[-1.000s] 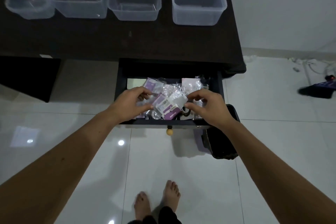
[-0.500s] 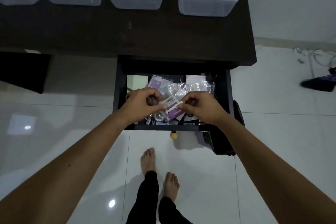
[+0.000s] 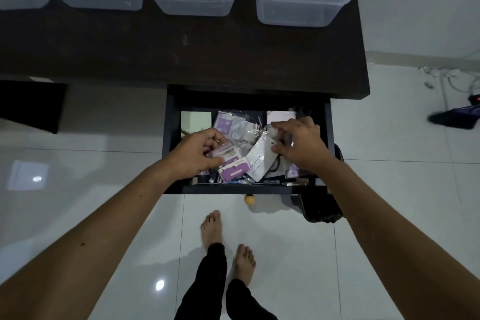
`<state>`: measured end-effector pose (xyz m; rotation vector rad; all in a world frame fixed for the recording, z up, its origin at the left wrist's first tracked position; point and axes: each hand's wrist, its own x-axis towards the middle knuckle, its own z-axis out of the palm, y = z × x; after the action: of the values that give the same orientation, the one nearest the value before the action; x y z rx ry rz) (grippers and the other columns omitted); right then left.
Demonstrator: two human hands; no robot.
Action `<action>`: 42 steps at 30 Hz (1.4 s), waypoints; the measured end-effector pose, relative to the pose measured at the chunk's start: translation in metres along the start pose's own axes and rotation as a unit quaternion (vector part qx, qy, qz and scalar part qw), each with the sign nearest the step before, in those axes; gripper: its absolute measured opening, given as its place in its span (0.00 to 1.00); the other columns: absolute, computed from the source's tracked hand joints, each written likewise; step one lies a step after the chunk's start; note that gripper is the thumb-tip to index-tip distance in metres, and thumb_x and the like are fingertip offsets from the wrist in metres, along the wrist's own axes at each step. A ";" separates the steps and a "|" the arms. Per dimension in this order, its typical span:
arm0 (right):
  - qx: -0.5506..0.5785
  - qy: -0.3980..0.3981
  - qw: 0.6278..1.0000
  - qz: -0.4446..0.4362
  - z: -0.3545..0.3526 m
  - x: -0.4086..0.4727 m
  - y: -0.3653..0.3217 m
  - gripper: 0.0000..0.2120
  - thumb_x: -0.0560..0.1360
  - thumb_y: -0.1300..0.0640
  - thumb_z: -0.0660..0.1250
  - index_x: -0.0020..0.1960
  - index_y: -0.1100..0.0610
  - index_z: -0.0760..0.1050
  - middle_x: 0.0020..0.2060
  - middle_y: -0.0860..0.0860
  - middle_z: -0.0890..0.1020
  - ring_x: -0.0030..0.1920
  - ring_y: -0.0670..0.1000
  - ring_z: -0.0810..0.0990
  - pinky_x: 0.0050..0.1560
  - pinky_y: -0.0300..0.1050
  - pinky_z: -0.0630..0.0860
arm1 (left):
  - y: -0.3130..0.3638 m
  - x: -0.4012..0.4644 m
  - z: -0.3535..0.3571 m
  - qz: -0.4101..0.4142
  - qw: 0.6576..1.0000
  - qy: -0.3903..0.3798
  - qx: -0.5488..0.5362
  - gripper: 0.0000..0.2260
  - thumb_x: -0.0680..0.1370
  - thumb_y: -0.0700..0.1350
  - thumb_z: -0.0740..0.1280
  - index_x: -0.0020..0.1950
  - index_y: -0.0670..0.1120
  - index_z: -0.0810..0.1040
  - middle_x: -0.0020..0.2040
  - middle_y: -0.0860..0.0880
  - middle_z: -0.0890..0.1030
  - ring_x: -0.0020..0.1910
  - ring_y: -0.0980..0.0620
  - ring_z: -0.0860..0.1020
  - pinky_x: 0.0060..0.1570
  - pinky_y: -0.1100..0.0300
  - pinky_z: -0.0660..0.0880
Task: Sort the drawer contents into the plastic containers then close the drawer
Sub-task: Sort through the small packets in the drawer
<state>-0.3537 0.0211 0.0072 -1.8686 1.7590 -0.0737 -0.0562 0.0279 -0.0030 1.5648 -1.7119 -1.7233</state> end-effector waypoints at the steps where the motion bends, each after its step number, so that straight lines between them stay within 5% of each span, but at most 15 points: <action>1: 0.003 0.008 1.000 -0.003 -0.001 -0.001 0.002 0.23 0.73 0.50 0.78 0.67 0.47 0.80 0.55 0.45 0.84 0.65 0.57 0.69 0.62 0.51 0.61 | 0.001 -0.001 0.000 0.002 1.000 -0.002 -0.011 0.19 0.76 0.35 0.77 0.60 0.52 0.78 0.53 0.46 0.85 0.56 0.50 0.85 0.50 0.60 0.84; 6: 0.056 0.030 0.998 -0.030 -0.011 -0.009 0.010 0.05 0.74 0.53 0.77 0.49 0.44 0.85 0.47 0.41 0.83 0.55 0.52 0.76 0.64 0.57 0.71 | 0.009 -0.007 0.000 0.033 0.997 -0.009 -0.070 0.31 0.79 0.32 0.71 0.75 0.61 0.72 0.57 0.43 0.83 0.58 0.50 0.85 0.52 0.53 0.85; 11: 0.256 0.018 0.966 -0.018 -0.036 -0.022 -0.004 0.06 0.78 0.63 0.73 0.50 0.53 0.84 0.46 0.45 0.86 0.46 0.44 0.86 0.49 0.40 0.81 | 0.018 -0.014 0.004 0.049 0.994 0.035 -0.089 0.29 0.83 0.33 0.67 0.74 0.63 0.73 0.62 0.57 0.78 0.55 0.57 0.85 0.43 0.57 0.86; 15: 0.346 -0.014 0.938 -0.014 -0.034 -0.020 -0.023 0.06 0.77 0.65 0.73 0.53 0.58 0.84 0.44 0.52 0.88 0.41 0.53 0.86 0.48 0.46 0.85 | 0.020 -0.014 0.008 0.066 0.993 0.061 -0.080 0.28 0.82 0.33 0.68 0.70 0.65 0.75 0.63 0.60 0.76 0.43 0.51 0.88 0.38 0.57 0.85; 21: 0.371 -0.016 0.928 0.028 -0.005 -0.015 -0.041 0.08 0.75 0.63 0.76 0.53 0.60 0.83 0.47 0.65 0.85 0.42 0.54 0.83 0.48 0.53 0.86 | 0.015 -0.010 0.010 0.063 0.990 0.059 -0.113 0.21 0.82 0.36 0.70 0.68 0.59 0.81 0.72 0.57 0.76 0.62 0.51 0.83 0.60 0.46 0.83; 24: 0.368 -0.001 0.928 0.051 0.004 -0.014 -0.042 0.10 0.74 0.62 0.78 0.54 0.61 0.82 0.47 0.68 0.83 0.42 0.57 0.83 0.49 0.57 0.86 | 0.016 -0.010 0.009 0.029 0.989 0.053 -0.136 0.16 0.85 0.44 0.63 0.67 0.61 0.81 0.71 0.57 0.77 0.64 0.41 0.81 0.63 0.38 0.80; 28: 0.344 0.008 0.937 0.055 0.013 -0.013 -0.044 0.11 0.73 0.61 0.79 0.52 0.58 0.81 0.43 0.62 0.84 0.39 0.54 0.83 0.49 0.61 0.85 | 0.022 -0.012 0.009 0.019 0.986 0.045 -0.159 0.15 0.83 0.60 0.63 0.69 0.64 0.78 0.73 0.52 0.75 0.70 0.48 0.76 0.63 0.44 0.81; 30: 0.331 -0.007 0.943 0.045 0.016 -0.012 -0.046 0.10 0.72 0.62 0.79 0.50 0.55 0.81 0.41 0.57 0.84 0.38 0.51 0.81 0.49 0.60 0.84 | 0.020 -0.012 0.011 0.044 0.988 0.056 -0.137 0.19 0.81 0.52 0.72 0.70 0.64 0.76 0.70 0.47 0.75 0.65 0.50 0.79 0.56 0.50 0.85; 33: 0.313 -0.001 0.950 0.028 0.016 -0.009 -0.053 0.08 0.72 0.59 0.80 0.48 0.54 0.83 0.41 0.51 0.85 0.40 0.49 0.80 0.50 0.51 0.83 | 0.015 -0.014 0.009 0.050 0.993 0.052 -0.092 0.30 0.80 0.38 0.73 0.73 0.68 0.72 0.66 0.44 0.74 0.60 0.43 0.82 0.52 0.44 0.85; 38: 0.289 0.056 0.955 0.033 0.020 0.018 -0.062 0.09 0.74 0.54 0.79 0.52 0.53 0.84 0.45 0.47 0.86 0.44 0.47 0.83 0.47 0.42 0.80 | 0.010 -0.021 -0.004 0.036 0.998 -0.005 -0.052 0.35 0.81 0.34 0.70 0.73 0.72 0.69 0.72 0.45 0.71 0.66 0.43 0.79 0.49 0.49 0.86; 42: 0.211 0.059 0.975 0.040 0.032 0.042 -0.065 0.25 0.72 0.48 0.79 0.67 0.52 0.79 0.52 0.49 0.81 0.46 0.41 0.77 0.48 0.37 0.74 | 0.002 -0.021 -0.005 0.045 0.999 -0.027 0.010 0.34 0.81 0.33 0.68 0.73 0.70 0.70 0.74 0.51 0.74 0.53 0.46 0.84 0.46 0.52 0.84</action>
<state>-0.2761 -0.0086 -0.0054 -1.5109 1.7303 -0.4979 -0.0452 0.0403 0.0106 1.4381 -1.8017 -1.7236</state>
